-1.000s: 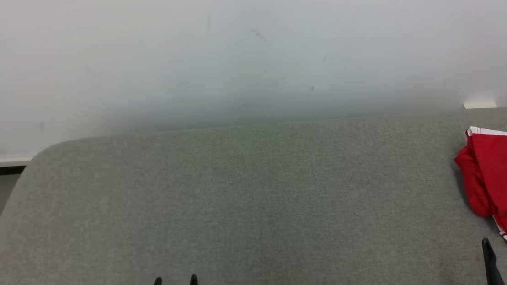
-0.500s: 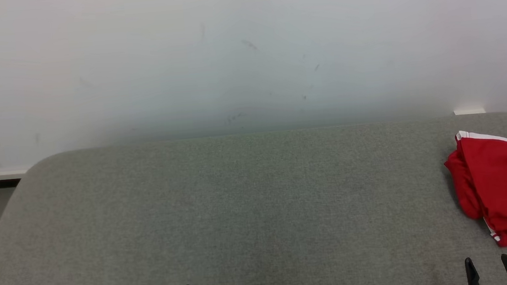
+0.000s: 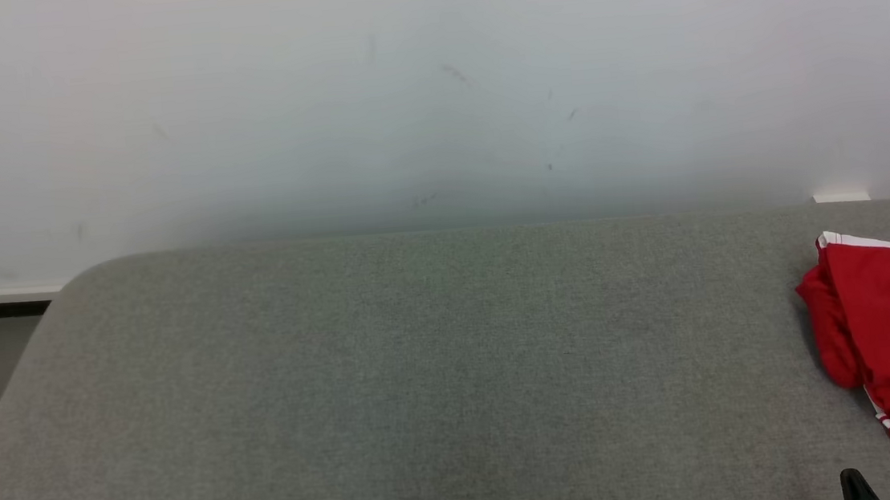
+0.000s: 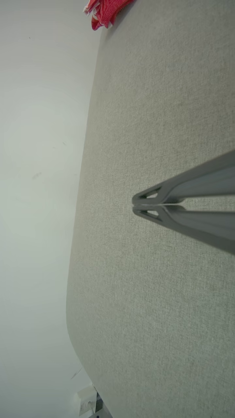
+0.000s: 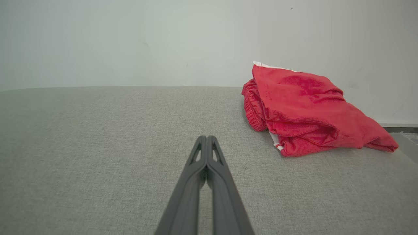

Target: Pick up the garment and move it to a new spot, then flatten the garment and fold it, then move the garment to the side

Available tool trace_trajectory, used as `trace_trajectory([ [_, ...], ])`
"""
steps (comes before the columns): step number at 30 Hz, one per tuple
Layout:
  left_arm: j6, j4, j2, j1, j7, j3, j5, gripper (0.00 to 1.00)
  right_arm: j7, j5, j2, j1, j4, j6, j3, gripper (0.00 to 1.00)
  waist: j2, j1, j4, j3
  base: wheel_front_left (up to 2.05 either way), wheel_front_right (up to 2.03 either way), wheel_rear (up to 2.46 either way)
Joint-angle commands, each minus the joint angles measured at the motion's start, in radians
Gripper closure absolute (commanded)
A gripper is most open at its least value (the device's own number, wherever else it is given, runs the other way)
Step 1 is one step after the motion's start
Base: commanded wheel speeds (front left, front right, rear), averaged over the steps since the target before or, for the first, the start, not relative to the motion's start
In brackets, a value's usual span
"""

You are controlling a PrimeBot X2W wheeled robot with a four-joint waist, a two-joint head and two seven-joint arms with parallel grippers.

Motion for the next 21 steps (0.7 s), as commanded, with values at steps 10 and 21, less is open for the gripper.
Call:
trace_trajectory([
  [10, -0.029, -0.011, 0.014, -0.045, 0.043, 0.03, -0.232, 1.0, 0.051, 0.224, -0.009, -0.047, -0.019, 0.0, -0.007, 1.0, 0.0, 0.0001, -0.002, 0.006, 0.0, 0.0, 0.0],
  [21, -0.06, -0.001, 0.024, -0.079, 0.083, 0.055, -0.434, 1.0, 0.095, 0.418, -0.011, -0.074, -0.028, -0.001, -0.007, 1.0, 0.0, 0.0001, -0.004, 0.012, 0.0, 0.0, 0.0],
])
